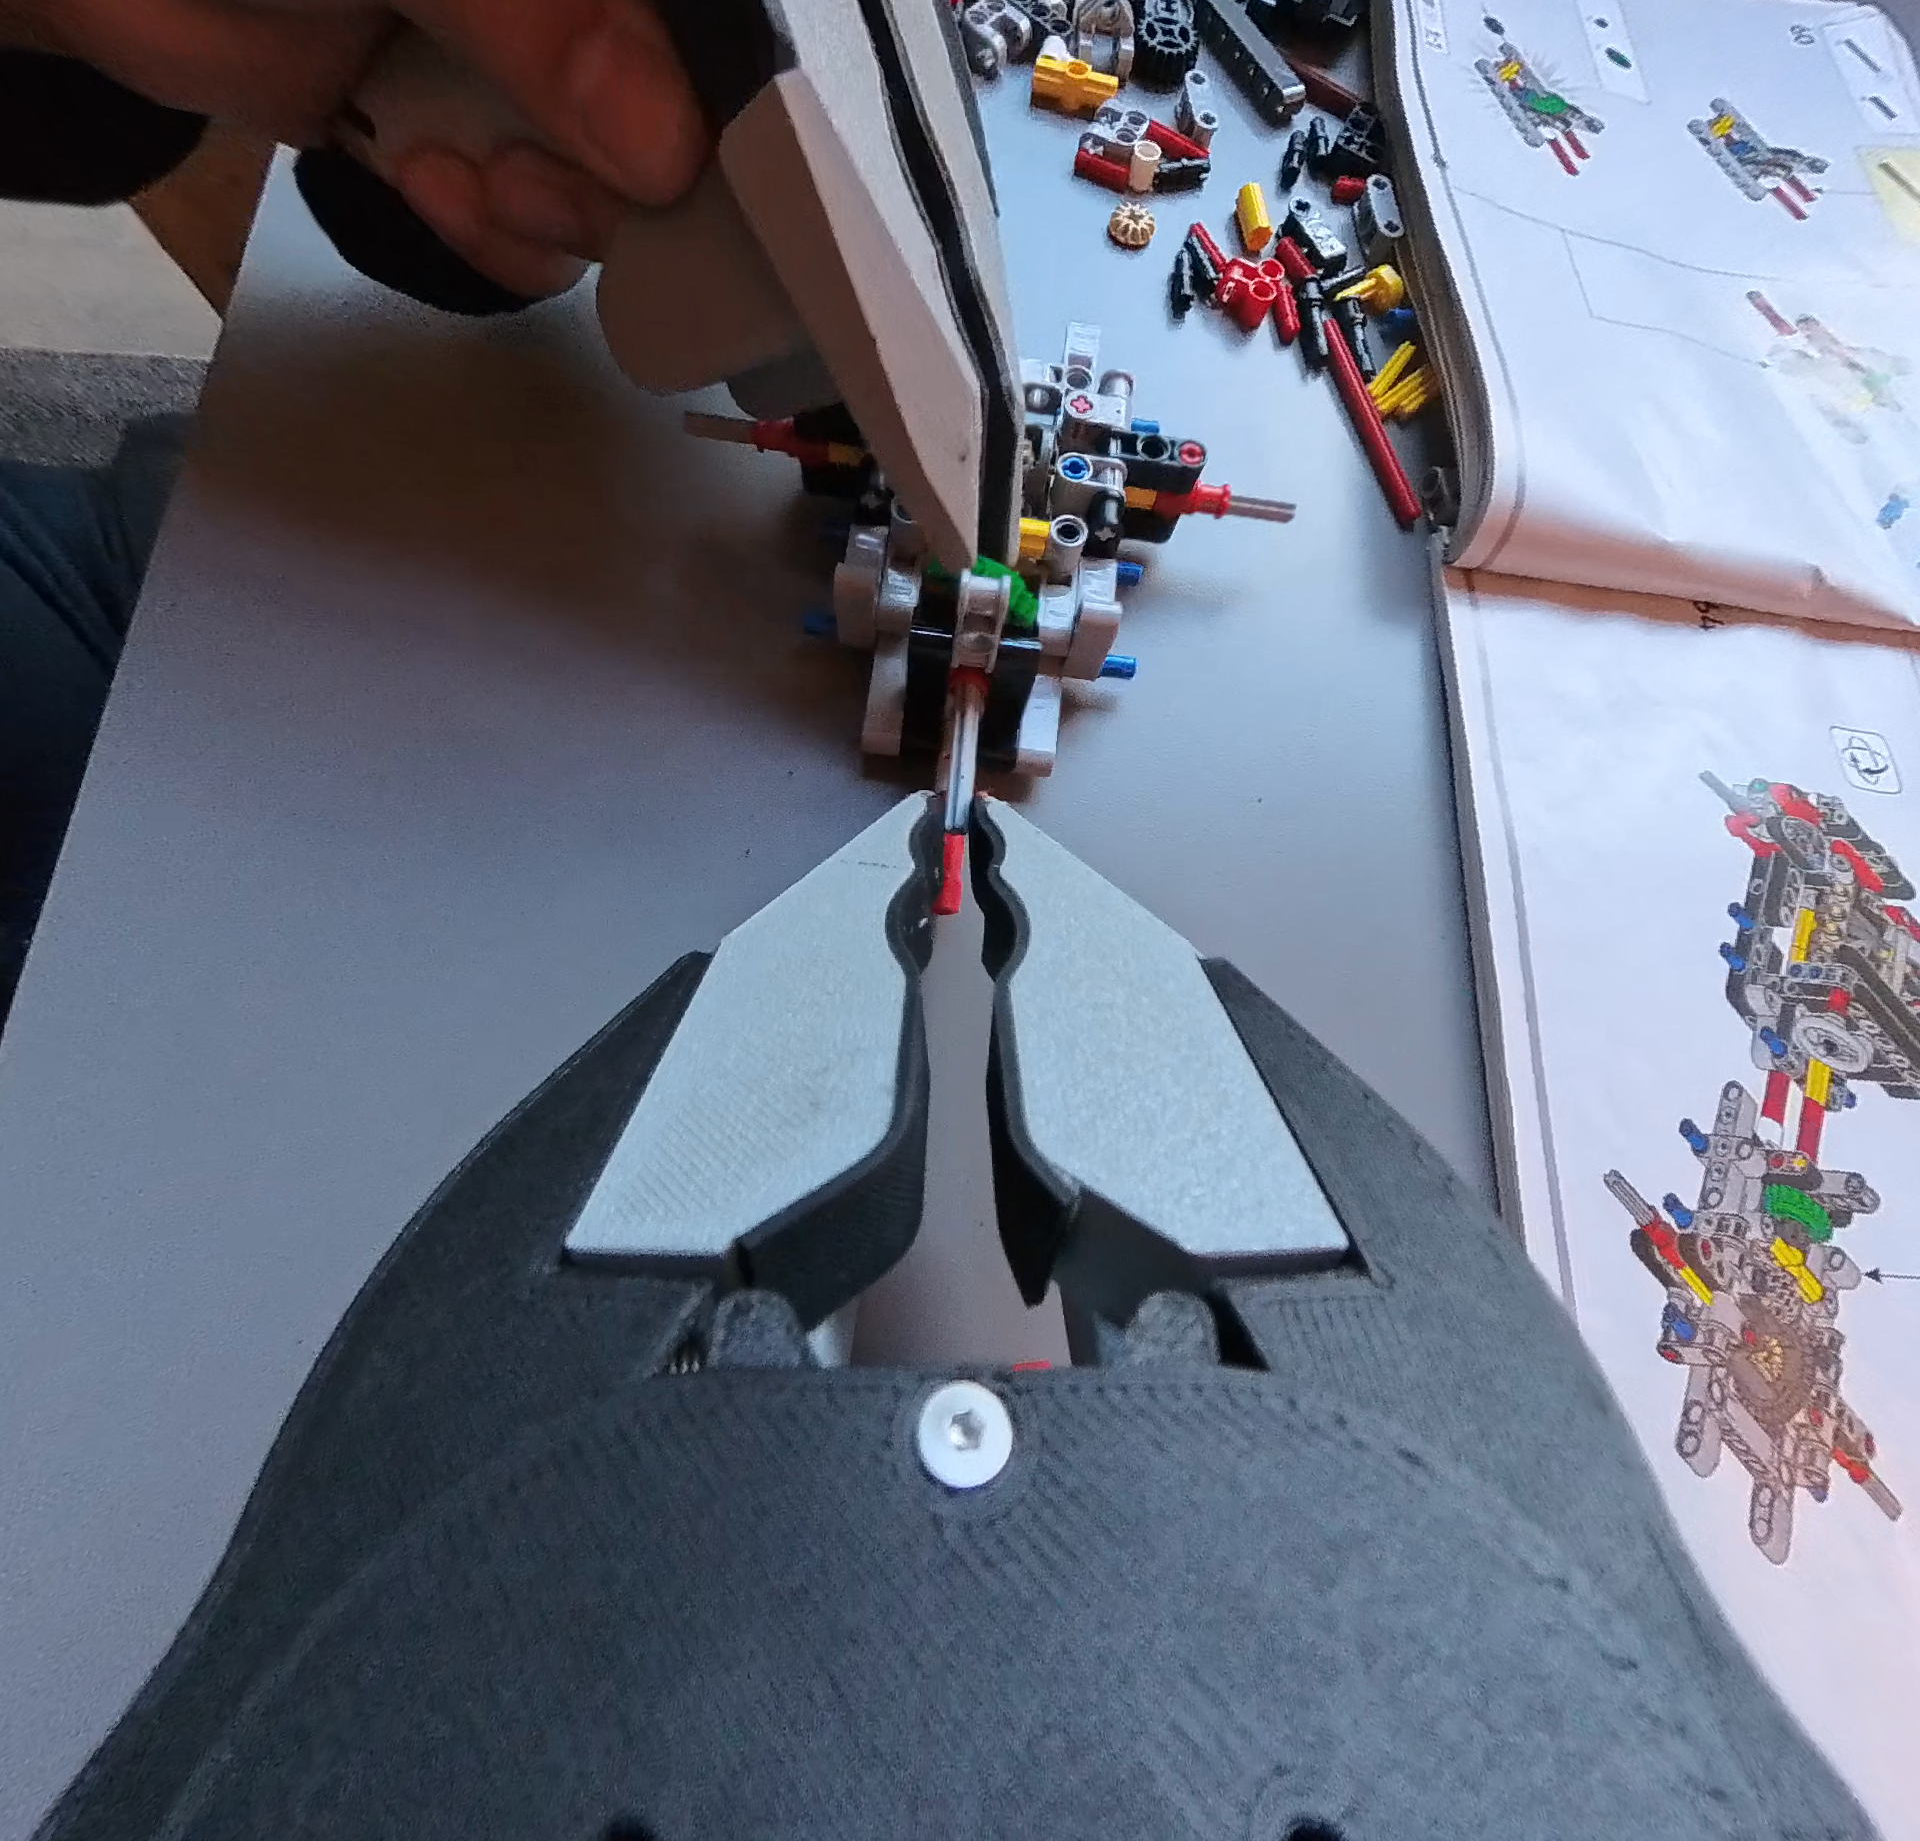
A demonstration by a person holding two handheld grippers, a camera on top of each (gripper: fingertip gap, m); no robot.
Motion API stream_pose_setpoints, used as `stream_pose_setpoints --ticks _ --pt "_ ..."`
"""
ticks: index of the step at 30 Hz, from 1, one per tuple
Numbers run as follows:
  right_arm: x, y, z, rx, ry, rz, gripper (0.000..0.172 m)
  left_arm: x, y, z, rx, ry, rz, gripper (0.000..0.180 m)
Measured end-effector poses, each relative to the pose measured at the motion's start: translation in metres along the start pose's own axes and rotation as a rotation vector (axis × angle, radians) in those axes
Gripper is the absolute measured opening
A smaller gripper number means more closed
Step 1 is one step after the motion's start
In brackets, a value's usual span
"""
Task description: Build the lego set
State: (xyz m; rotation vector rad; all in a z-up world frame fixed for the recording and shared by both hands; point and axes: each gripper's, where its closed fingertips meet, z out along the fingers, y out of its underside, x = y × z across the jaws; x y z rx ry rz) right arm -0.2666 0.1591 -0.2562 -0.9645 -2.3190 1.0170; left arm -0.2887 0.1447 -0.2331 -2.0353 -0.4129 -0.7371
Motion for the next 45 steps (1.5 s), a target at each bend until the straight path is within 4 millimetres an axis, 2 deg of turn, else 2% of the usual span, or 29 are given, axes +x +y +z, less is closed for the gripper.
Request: stream_pose_setpoints --ticks 7,10,15,22,30,40,45 --pt "-0.001 -0.001 0.000 -0.003 0.013 -0.017 0.001 -0.003 -0.001 -0.002 0.010 -0.024 0.025 0.003" --pt "-0.002 -0.001 0.001 0.000 0.013 -0.029 0.001 -0.010 -0.004 -0.004 0.011 -0.115 0.116 0.003" --pt "-0.003 -0.001 0.002 0.000 0.009 -0.039 0.002 -0.012 -0.004 0.003 -0.020 -0.255 0.293 0.003" --pt "-0.002 0.000 0.002 0.017 -0.004 -0.019 0.002 -0.012 -0.003 0.007 -0.011 -0.286 0.355 0.003" --pt "-0.003 -0.003 0.002 0.023 0.007 -0.032 0.002 -0.013 -0.005 0.000 0.009 -0.223 0.304 0.003" --pt "-0.003 0.000 0.002 0.049 -0.046 0.024 0.001 -0.009 -0.013 -0.007 0.035 -0.057 0.122 0.003" --pt "-0.006 -0.001 0.000 0.065 -0.085 0.058 0.001 0.003 -0.012 -0.009 0.025 0.046 0.043 0.003"
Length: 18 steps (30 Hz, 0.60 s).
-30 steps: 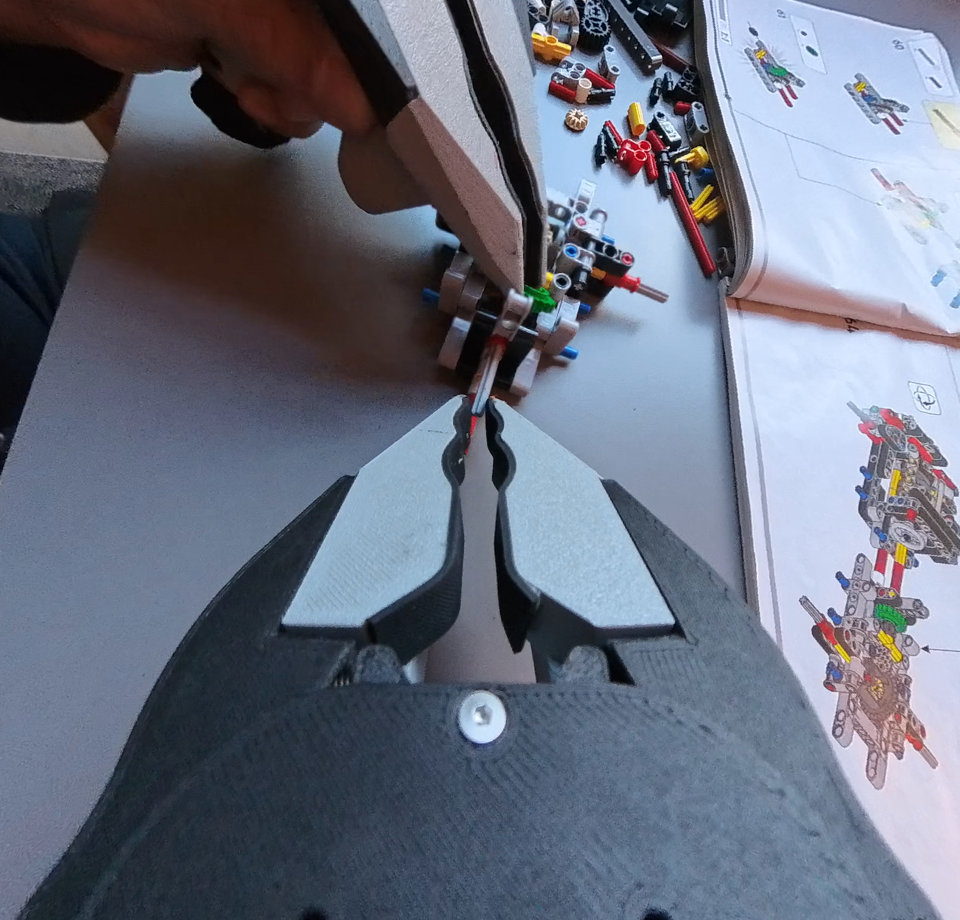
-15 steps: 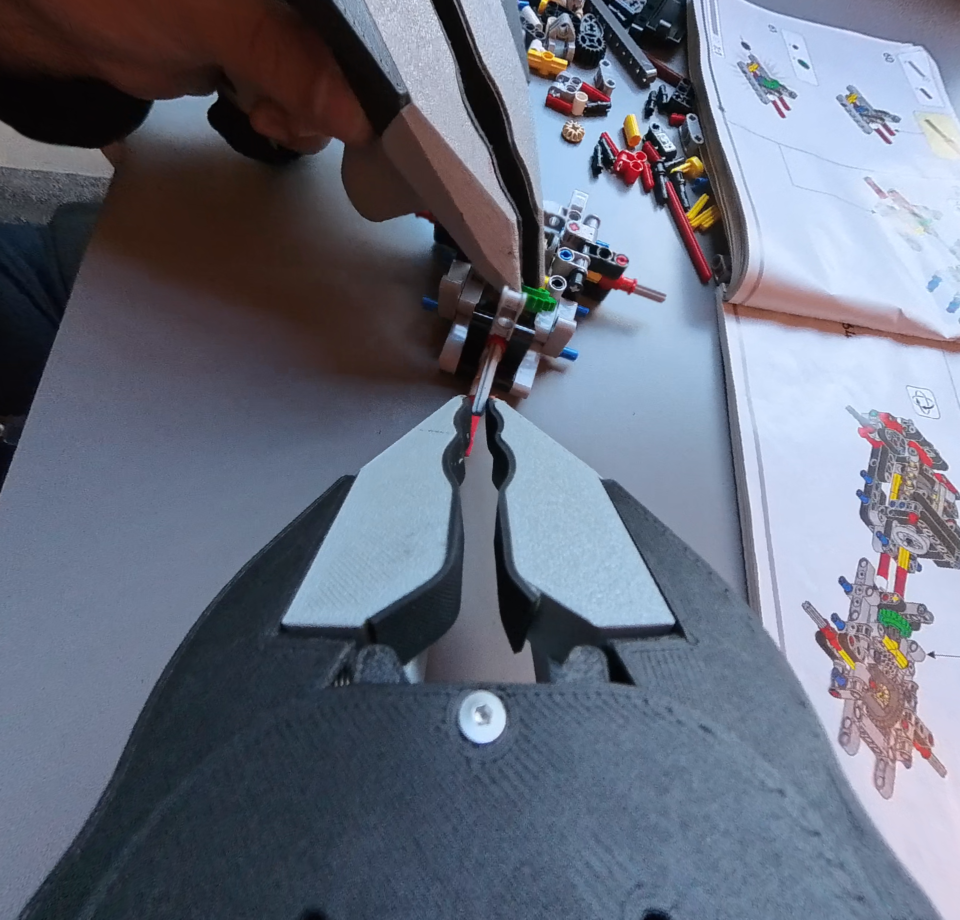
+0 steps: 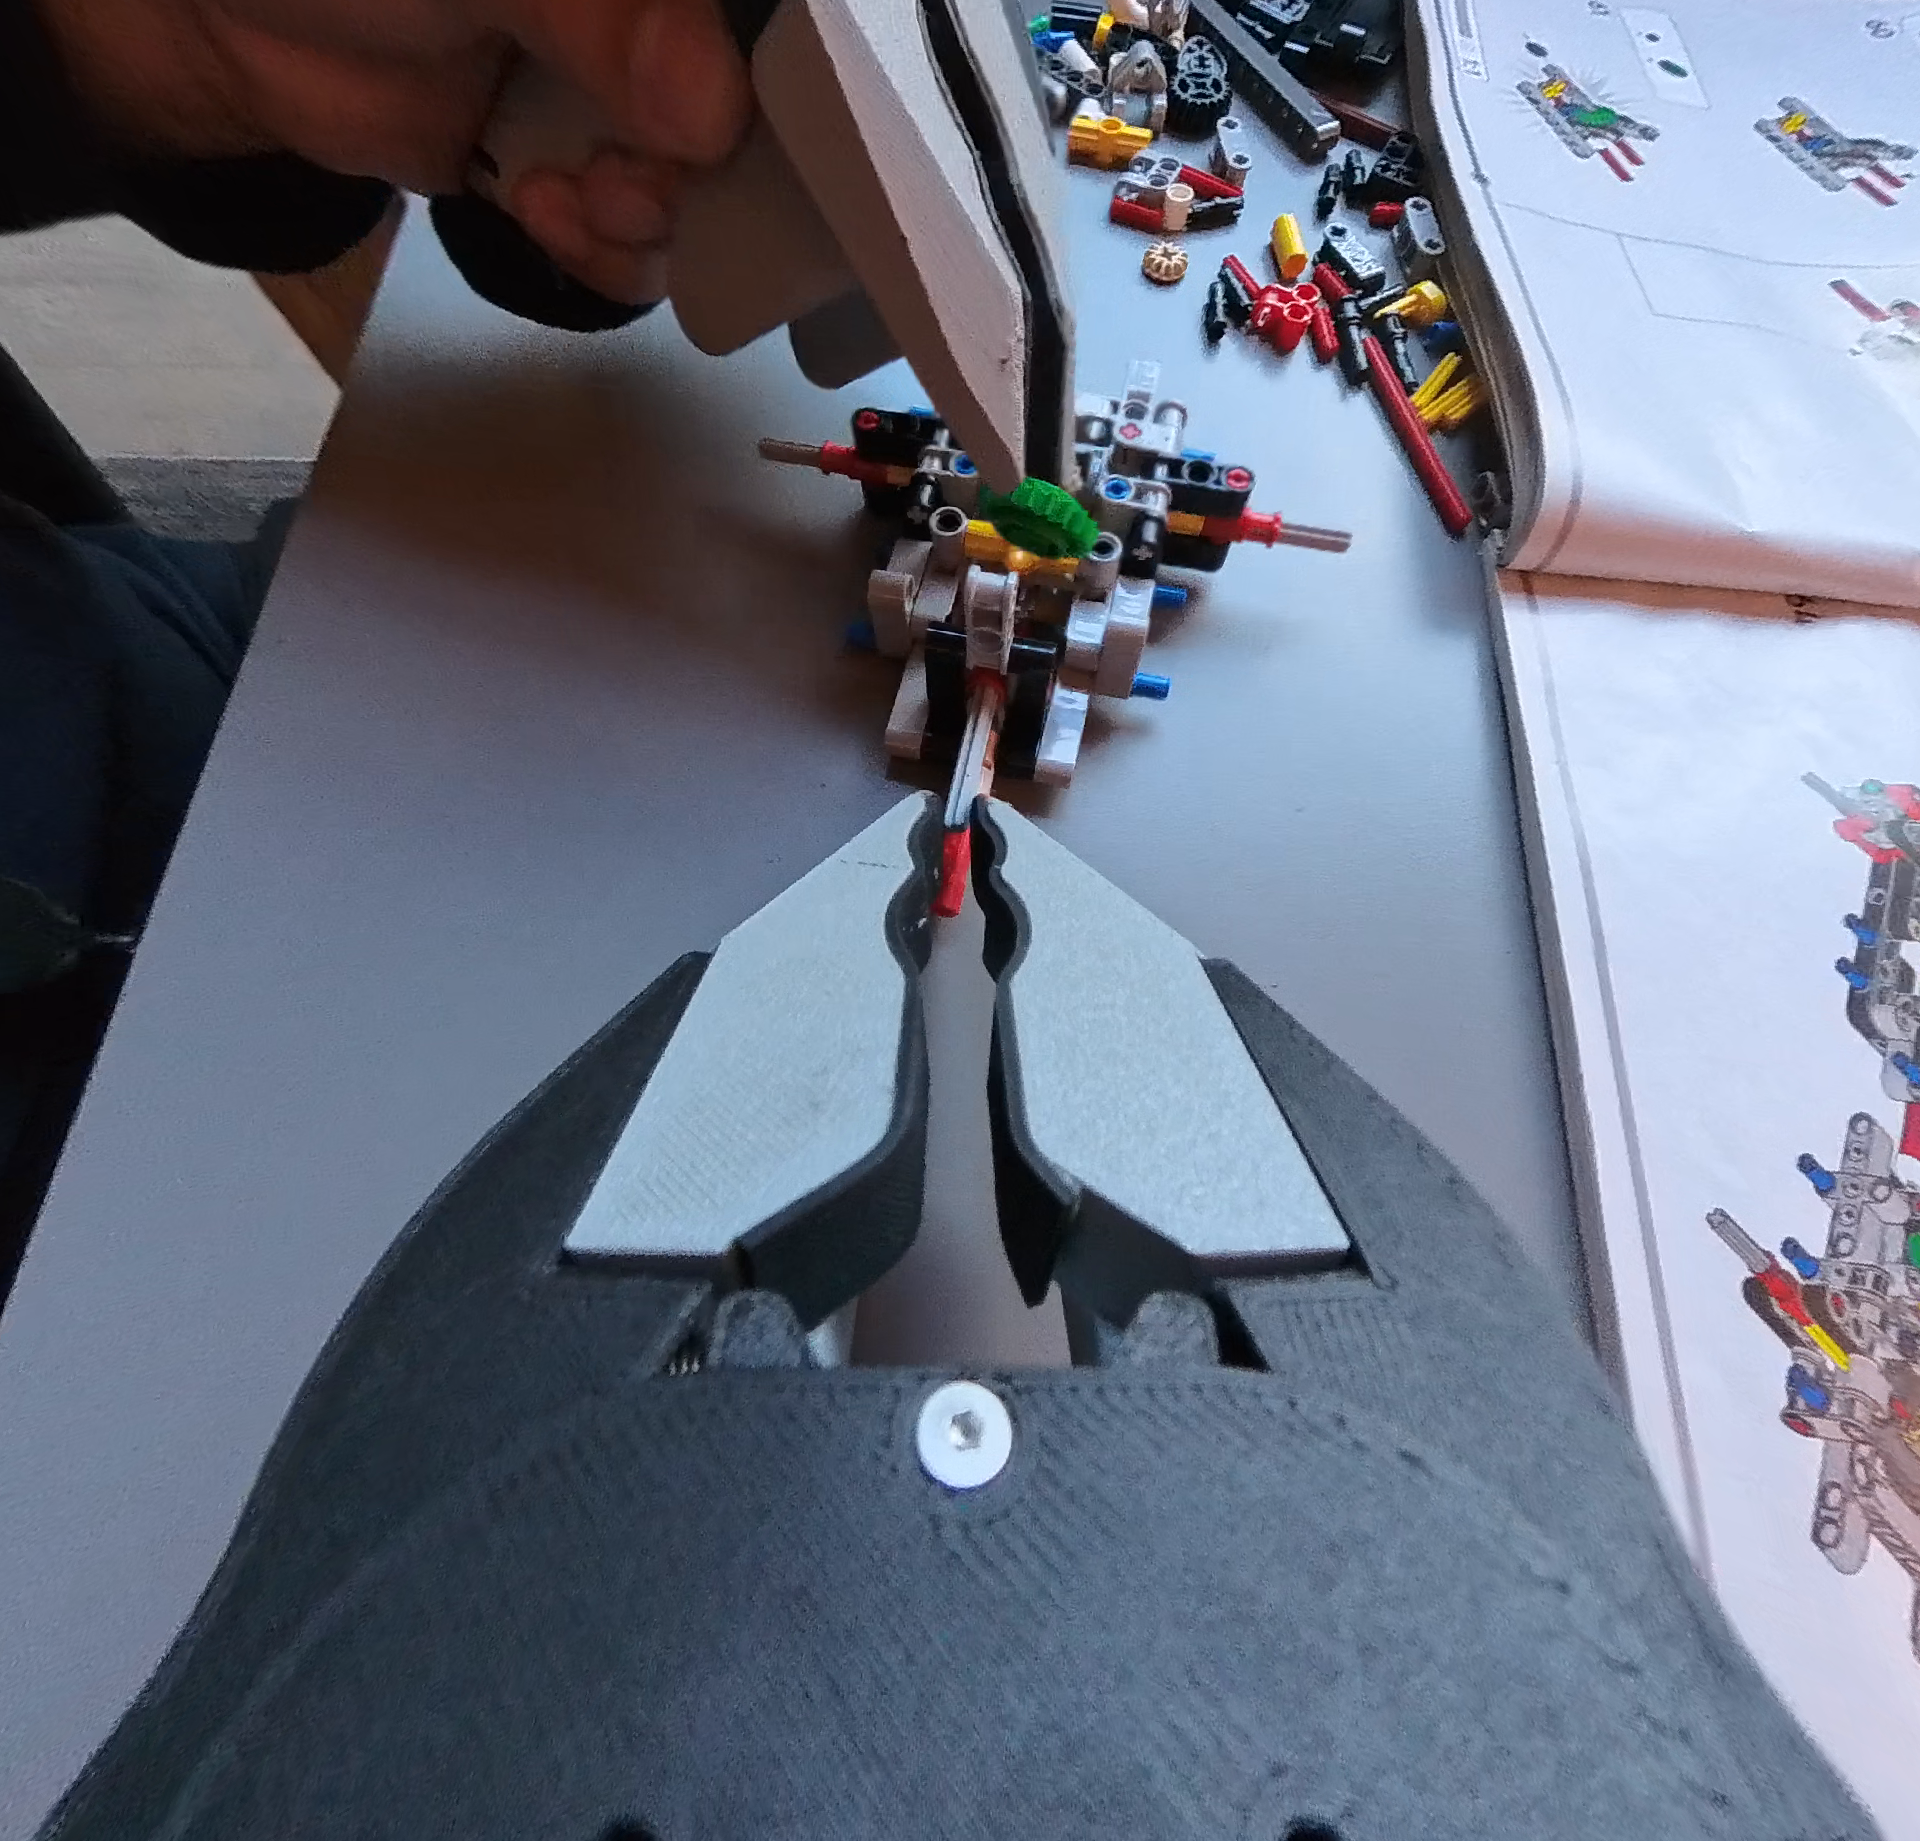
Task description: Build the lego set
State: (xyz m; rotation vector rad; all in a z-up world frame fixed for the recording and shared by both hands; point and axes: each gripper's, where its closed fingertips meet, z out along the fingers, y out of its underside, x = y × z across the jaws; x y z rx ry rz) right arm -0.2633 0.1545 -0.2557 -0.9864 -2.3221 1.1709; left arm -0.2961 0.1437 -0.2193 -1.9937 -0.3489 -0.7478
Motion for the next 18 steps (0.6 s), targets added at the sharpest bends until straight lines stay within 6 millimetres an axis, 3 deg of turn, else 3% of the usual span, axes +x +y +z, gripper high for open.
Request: stream_pose_setpoints --ticks 3,8,18 --pt "-0.006 0.001 0.000 -0.008 -0.053 0.043 0.002 0.006 0.009 0.004 -0.042 0.015 -0.007 0.003" --pt "-0.010 0.005 -0.001 -0.037 -0.102 0.103 0.002 -0.003 0.014 0.003 -0.060 -0.030 -0.010 0.003" --pt "-0.017 0.005 -0.006 -0.008 -0.140 0.087 0.002 0.004 0.026 0.013 -0.070 0.044 -0.144 0.003"
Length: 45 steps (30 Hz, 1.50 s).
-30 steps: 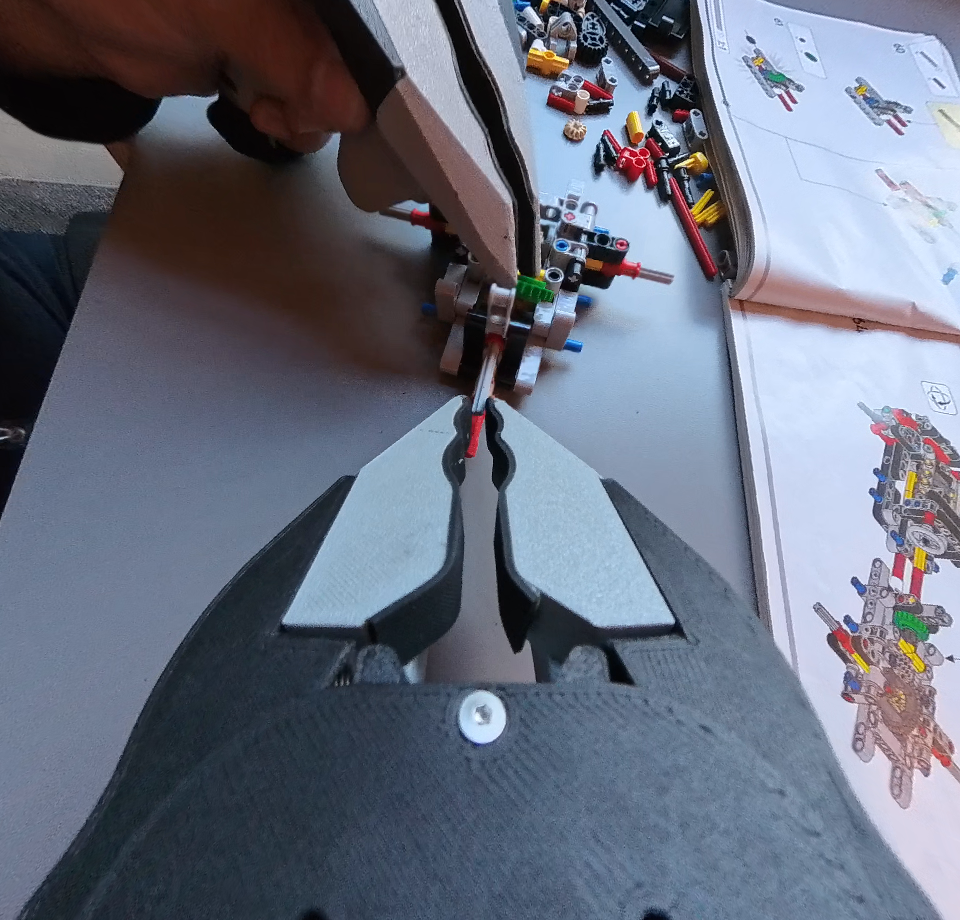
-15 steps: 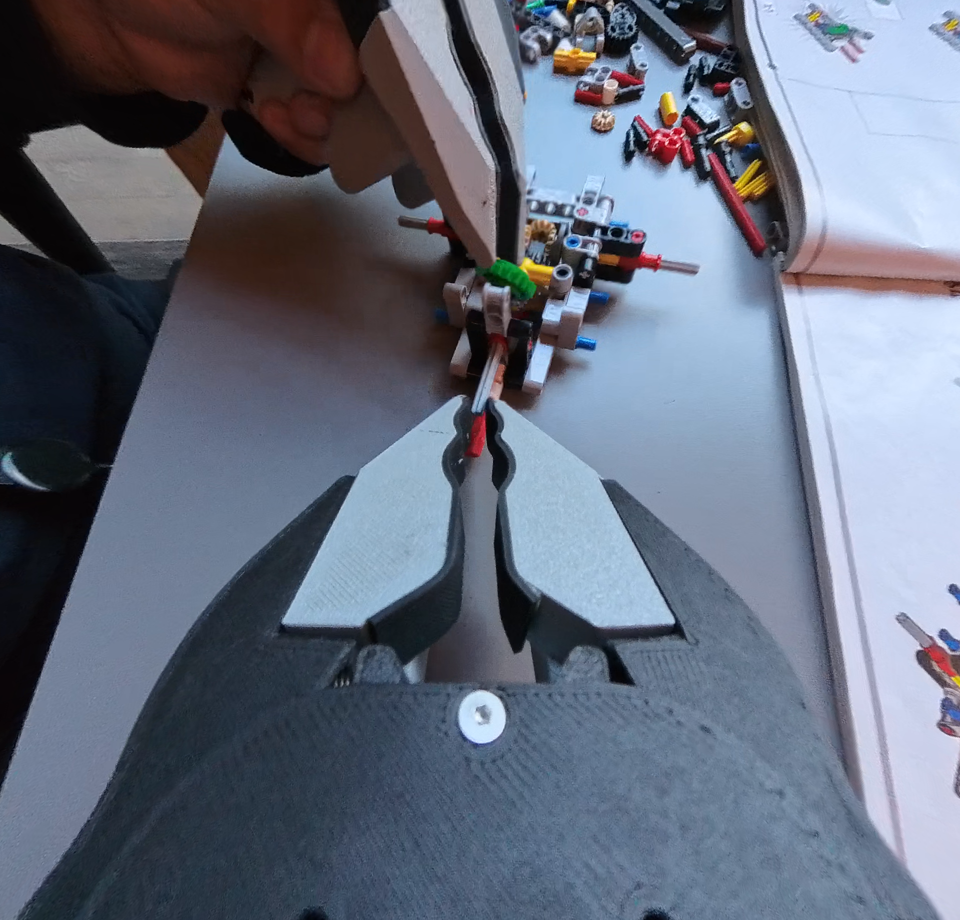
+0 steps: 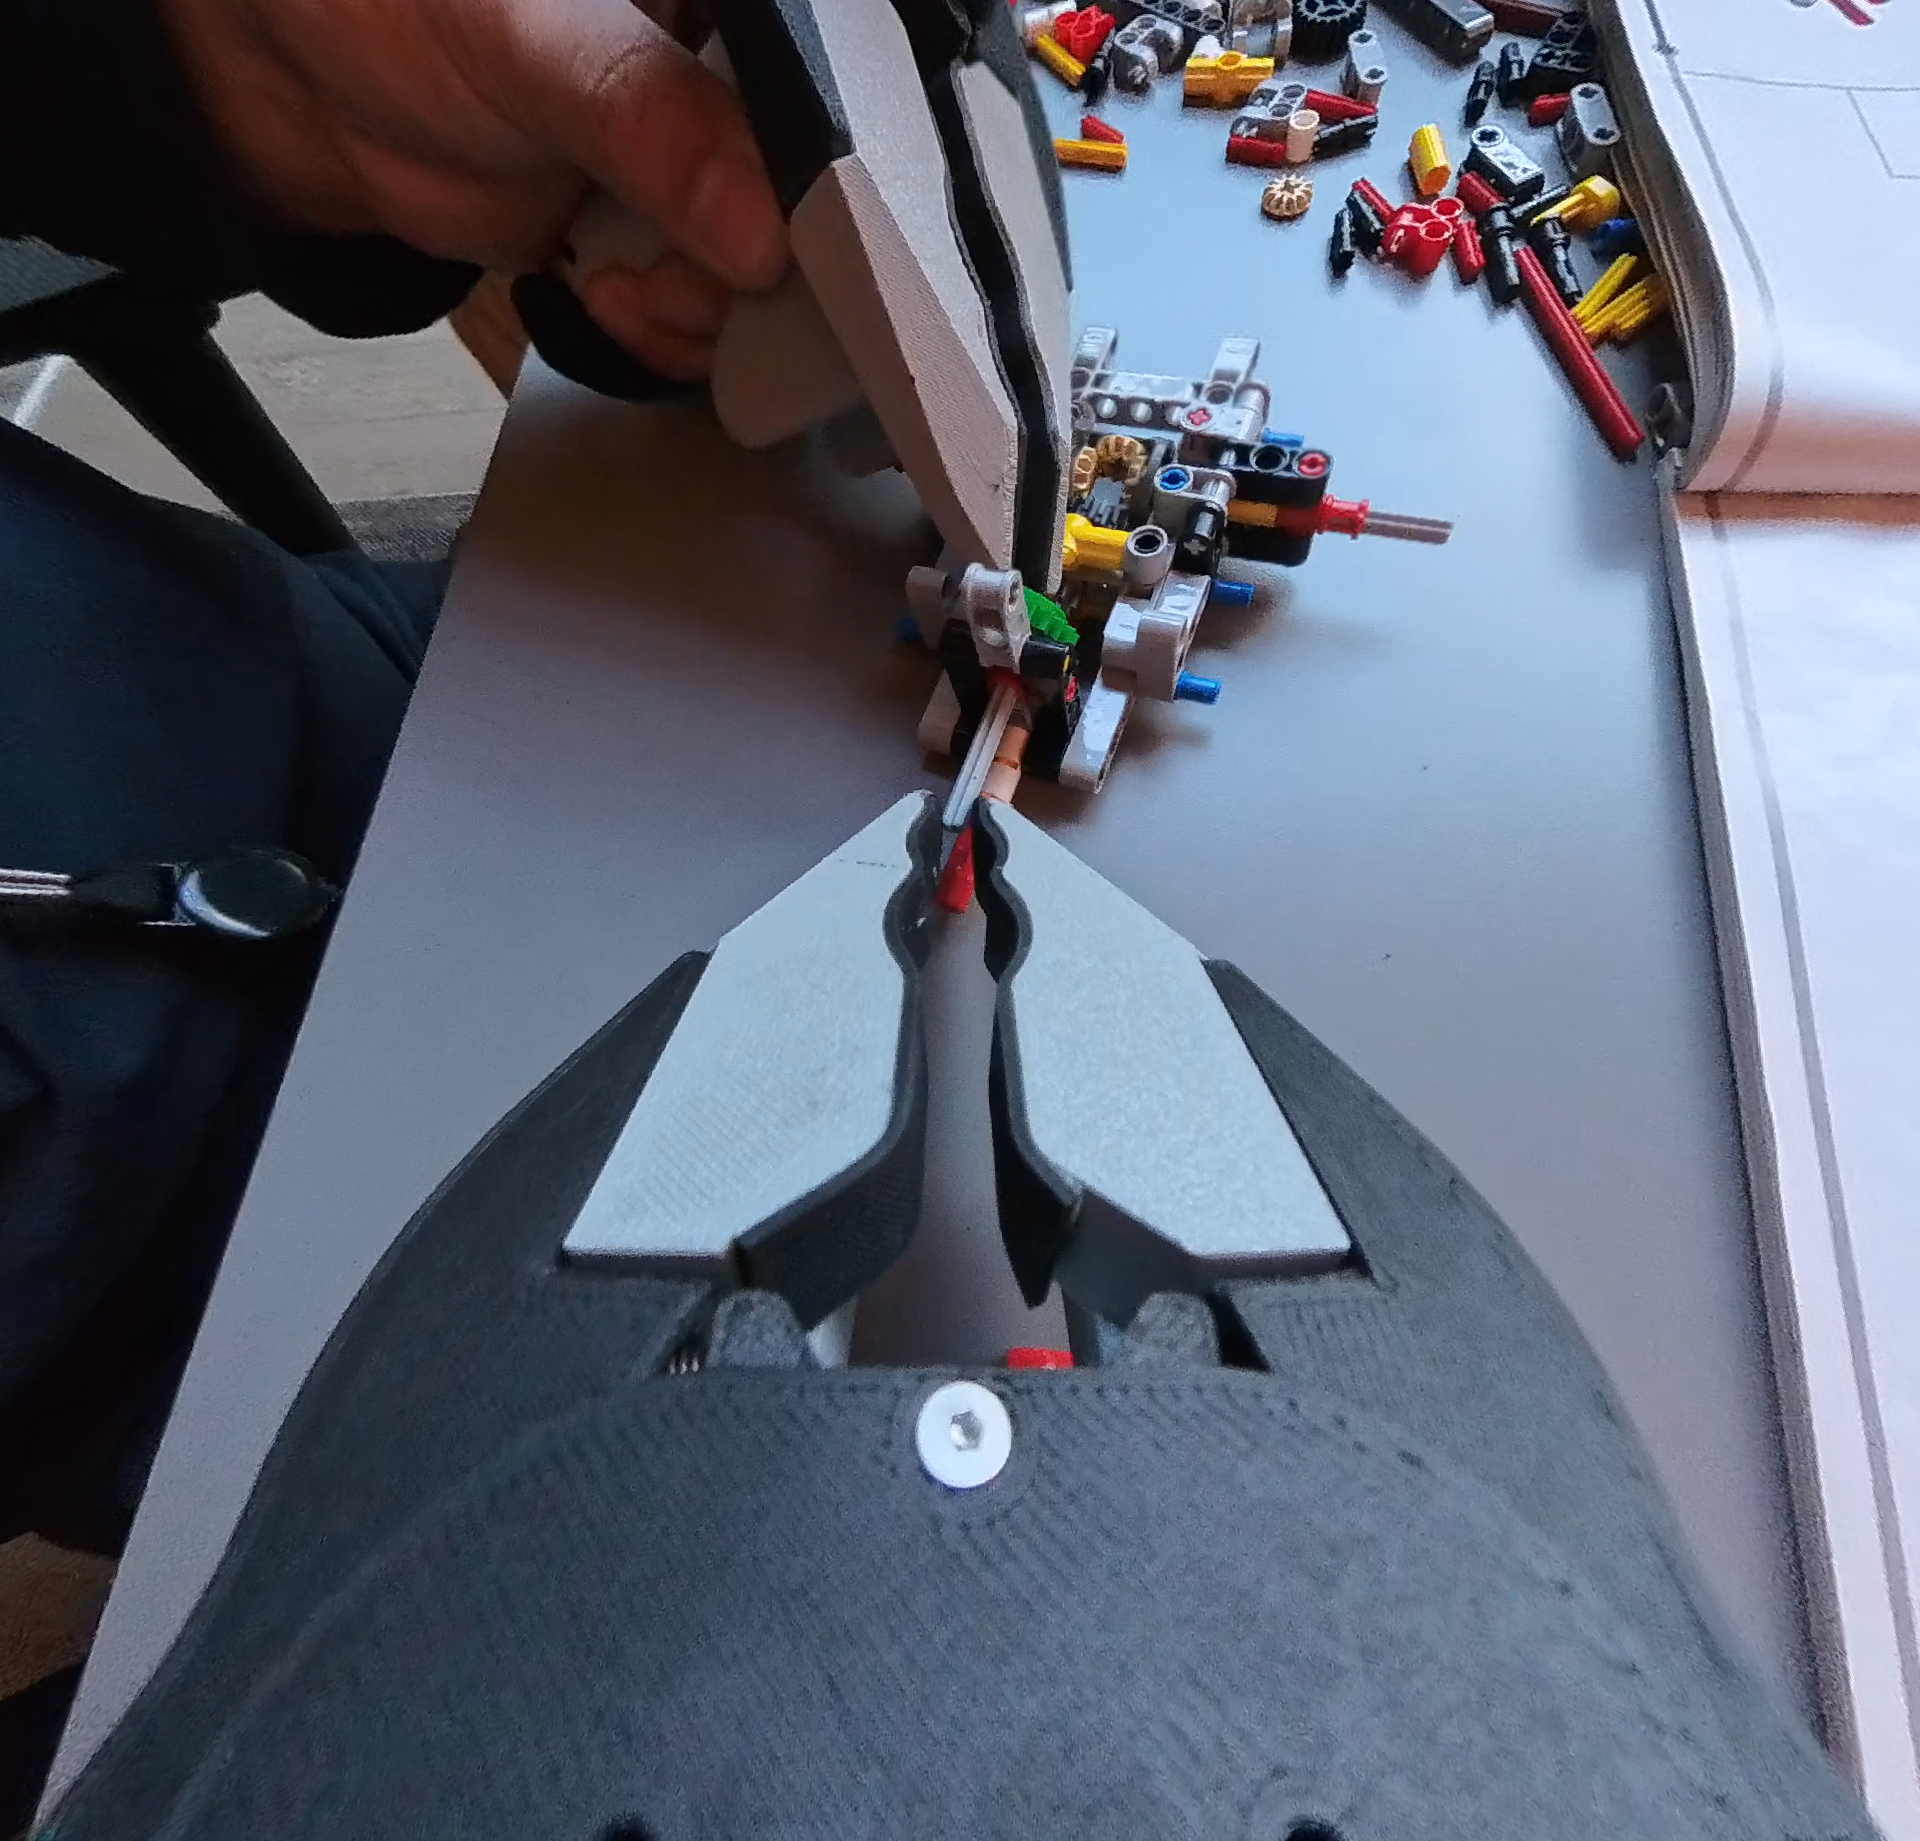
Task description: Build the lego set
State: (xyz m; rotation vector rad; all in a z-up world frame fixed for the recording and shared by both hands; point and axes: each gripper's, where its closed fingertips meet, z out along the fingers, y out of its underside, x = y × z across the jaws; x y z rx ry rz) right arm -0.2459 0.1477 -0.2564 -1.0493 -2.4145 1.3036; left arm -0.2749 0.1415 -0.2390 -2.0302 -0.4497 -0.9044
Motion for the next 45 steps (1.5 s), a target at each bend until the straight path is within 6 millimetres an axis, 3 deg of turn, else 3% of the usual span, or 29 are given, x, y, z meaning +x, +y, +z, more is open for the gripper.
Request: stream_pose_setpoints --ticks 8,23,28,33,37,41,45 --pt "-0.002 0.000 0.000 0.000 0.010 -0.031 0.002 0.002 -0.002 0.001 0.064 0.060 -0.096 0.003" --pt "-0.002 0.001 0.003 -0.010 0.033 -0.060 0.002 0.000 0.003 0.000 0.040 -0.053 0.093 0.003" --pt "0.002 -0.001 -0.001 -0.002 0.082 -0.121 0.002 0.000 0.002 -0.002 0.052 -0.034 0.079 0.003" --pt "-0.002 -0.015 -0.009 0.055 0.109 -0.212 0.012 0.001 -0.001 -0.004 0.066 0.040 0.013 0.003" --pt "0.008 -0.018 -0.011 0.077 0.113 -0.150 0.015 -0.002 -0.002 -0.005 0.052 0.027 0.025 0.003" --pt "0.012 -0.037 -0.012 0.150 0.104 -0.042 0.034 -0.002 -0.003 -0.004 0.050 0.036 0.017 0.003" --pt "0.016 -0.049 -0.004 0.131 0.235 -0.016 0.033 -0.001 -0.004 -0.005 0.071 0.046 -0.006 0.003"
